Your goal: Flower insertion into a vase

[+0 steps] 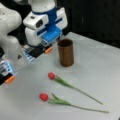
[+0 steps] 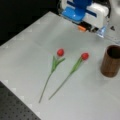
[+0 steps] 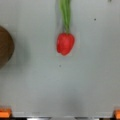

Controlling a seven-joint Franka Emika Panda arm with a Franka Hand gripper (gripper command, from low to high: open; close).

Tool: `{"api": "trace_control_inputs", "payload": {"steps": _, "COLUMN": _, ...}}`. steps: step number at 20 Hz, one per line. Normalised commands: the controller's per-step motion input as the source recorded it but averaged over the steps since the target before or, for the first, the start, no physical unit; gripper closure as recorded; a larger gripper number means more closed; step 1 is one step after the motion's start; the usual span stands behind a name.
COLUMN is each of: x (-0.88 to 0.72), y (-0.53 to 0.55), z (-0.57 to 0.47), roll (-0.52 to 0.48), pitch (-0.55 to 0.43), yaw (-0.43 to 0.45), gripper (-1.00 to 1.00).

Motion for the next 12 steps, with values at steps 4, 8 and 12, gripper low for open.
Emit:
{"api": "trace_control_inputs", "payload": {"steps": 4, "x": 0.09, "y": 0.0, "z": -0.05, "roll": -0.049, "pitch": 0.005, "yaw": 0.168, "gripper": -1.0}}
{"api": "trace_control_inputs", "payload": {"steps": 8, "x": 0.22, "y": -0.01, "z": -0.17, "roll": -0.067, "pitch": -0.035, "yaw": 0.148, "gripper": -1.0}}
{"api": "trace_control_inputs", "payload": {"steps": 12, "x": 0.26, "y": -0.01, "z": -0.27, "roll": -0.064, "pitch": -0.004, "yaw": 0.105, "gripper": -1.0}}
